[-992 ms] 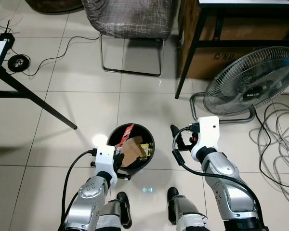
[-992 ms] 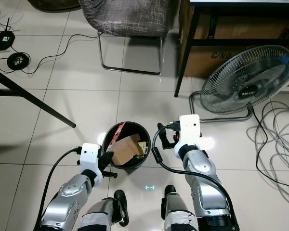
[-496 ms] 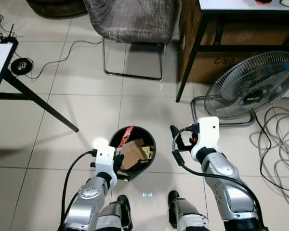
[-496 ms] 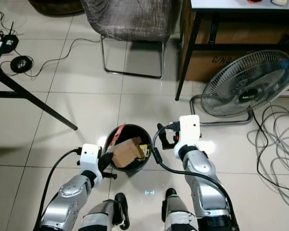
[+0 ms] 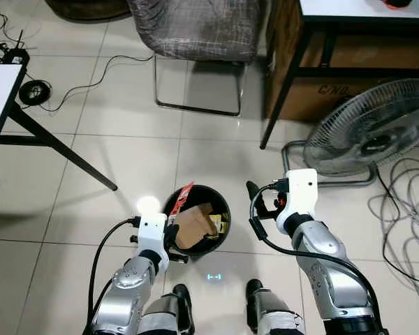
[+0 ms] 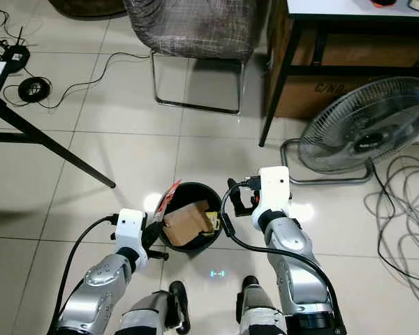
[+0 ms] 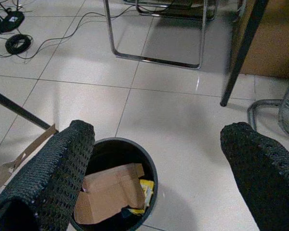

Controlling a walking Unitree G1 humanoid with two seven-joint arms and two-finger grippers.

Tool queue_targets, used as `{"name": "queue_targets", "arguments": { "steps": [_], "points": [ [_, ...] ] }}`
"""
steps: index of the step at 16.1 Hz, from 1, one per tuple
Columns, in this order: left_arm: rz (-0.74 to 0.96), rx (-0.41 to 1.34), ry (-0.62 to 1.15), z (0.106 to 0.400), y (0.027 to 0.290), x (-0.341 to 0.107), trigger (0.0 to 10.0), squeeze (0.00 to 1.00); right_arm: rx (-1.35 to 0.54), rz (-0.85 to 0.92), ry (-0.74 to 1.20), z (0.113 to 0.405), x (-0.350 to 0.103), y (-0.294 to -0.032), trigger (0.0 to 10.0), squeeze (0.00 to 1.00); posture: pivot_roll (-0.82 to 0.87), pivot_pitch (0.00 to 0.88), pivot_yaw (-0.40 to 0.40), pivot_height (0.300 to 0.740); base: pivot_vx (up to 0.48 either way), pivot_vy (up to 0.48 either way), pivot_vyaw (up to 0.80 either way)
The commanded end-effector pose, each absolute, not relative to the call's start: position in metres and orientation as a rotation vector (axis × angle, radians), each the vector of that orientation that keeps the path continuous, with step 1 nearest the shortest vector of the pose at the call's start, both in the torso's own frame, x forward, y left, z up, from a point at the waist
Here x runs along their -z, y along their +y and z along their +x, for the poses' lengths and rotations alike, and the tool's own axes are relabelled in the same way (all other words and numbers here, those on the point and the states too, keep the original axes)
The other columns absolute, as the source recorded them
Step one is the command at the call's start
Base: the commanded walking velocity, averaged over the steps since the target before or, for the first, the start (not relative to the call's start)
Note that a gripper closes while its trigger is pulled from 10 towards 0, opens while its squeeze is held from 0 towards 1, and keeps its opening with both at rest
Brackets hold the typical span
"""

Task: Picking trash to rubbish bin

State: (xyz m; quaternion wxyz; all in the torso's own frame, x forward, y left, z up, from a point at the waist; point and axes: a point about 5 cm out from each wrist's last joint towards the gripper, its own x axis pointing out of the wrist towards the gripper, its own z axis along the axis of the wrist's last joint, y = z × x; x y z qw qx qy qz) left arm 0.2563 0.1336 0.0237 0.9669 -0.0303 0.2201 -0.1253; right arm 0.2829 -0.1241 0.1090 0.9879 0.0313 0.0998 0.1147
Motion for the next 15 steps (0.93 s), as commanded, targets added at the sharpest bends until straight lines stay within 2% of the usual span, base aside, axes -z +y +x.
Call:
{"name": "queue_targets", "arguments": {
  "steps": [1, 9, 15],
  "points": [
    [-0.056, 0.25, 0.495, 0.247, 0.136, -0.013, 10.0, 0.0, -0.233, 0.074, 0.217, 0.279, -0.106, -0.123, 10.0, 0.0, -0.14, 0.325, 0.073, 0.74, 0.401, 0.0, 0.0],
    [-0.054, 0.255, 0.499, 0.246, 0.135, -0.011, 10.0, 0.0, -0.232, 0.077, 0.221, 0.28, -0.105, -0.122, 10.0, 0.0, -0.14, 0.327, 0.074, 0.74, 0.397, 0.0, 0.0],
    [-0.044, 0.281, 0.545, 0.241, 0.128, -0.001, 10.0, 0.0, -0.23, 0.08, 0.226, 0.278, -0.105, -0.122, 10.0, 0.0, -0.15, 0.338, 0.076, 0.74, 0.0, 0.0, 0.0]
  ]
}}
